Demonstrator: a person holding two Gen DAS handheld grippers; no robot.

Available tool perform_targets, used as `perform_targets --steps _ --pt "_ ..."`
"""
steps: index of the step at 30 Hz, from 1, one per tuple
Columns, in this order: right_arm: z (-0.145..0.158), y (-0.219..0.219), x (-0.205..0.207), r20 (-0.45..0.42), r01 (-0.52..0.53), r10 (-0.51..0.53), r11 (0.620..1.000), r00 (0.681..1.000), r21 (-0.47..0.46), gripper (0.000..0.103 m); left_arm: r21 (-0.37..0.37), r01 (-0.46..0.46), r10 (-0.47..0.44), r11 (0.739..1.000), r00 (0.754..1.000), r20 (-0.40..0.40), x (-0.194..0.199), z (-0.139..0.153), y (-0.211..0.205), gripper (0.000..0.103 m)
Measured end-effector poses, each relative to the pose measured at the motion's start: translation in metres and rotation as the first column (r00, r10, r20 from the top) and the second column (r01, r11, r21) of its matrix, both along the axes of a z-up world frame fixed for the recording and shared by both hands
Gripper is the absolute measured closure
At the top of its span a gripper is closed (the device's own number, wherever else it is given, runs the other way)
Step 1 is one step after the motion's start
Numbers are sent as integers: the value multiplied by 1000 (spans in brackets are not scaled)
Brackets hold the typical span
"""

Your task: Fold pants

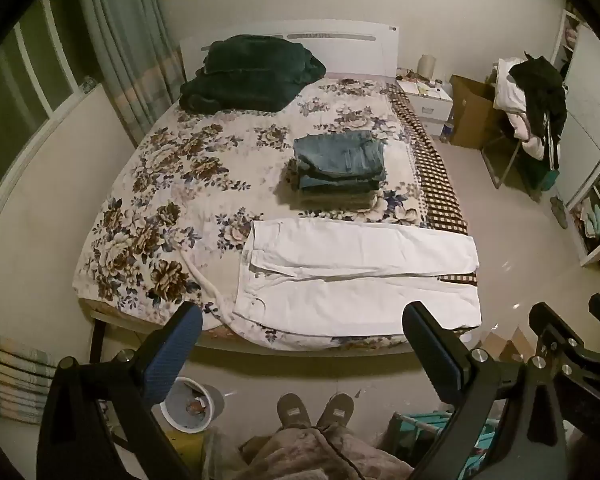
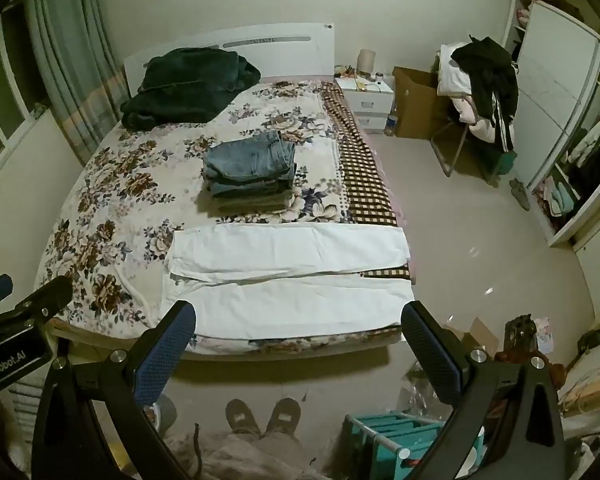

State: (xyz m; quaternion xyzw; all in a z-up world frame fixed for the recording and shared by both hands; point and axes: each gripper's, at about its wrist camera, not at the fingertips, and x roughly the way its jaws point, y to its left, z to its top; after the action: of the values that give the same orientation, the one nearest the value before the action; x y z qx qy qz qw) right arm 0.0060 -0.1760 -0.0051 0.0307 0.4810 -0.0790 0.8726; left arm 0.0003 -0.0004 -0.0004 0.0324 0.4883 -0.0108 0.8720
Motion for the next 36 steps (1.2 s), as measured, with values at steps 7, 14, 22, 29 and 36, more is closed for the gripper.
perform_targets --steps 7,14,22,29,36 --pt "5 -1 -1 18 -3 3 1000 1000 -4 0 -12 -4 4 1000 1000 12 4 7 -1 1" --pt "10 9 1 5 -13 13 1000 1000 -13 0 -21 -6 6 1000 1000 24 0 4 2 1" --pt "9 17 -3 8 -13 13 1000 1000 -11 0 -22 -4 4 1000 1000 29 -6 11 11 1" --pt "12 21 -4 13 -27 27 1000 1000 -13 0 -23 -10 11 1000 999 35 -9 20 16 1" --pt "14 21 -7 12 -27 27 1000 1000 -7 0 -18 -9 9 1000 999 40 -8 26 14 1"
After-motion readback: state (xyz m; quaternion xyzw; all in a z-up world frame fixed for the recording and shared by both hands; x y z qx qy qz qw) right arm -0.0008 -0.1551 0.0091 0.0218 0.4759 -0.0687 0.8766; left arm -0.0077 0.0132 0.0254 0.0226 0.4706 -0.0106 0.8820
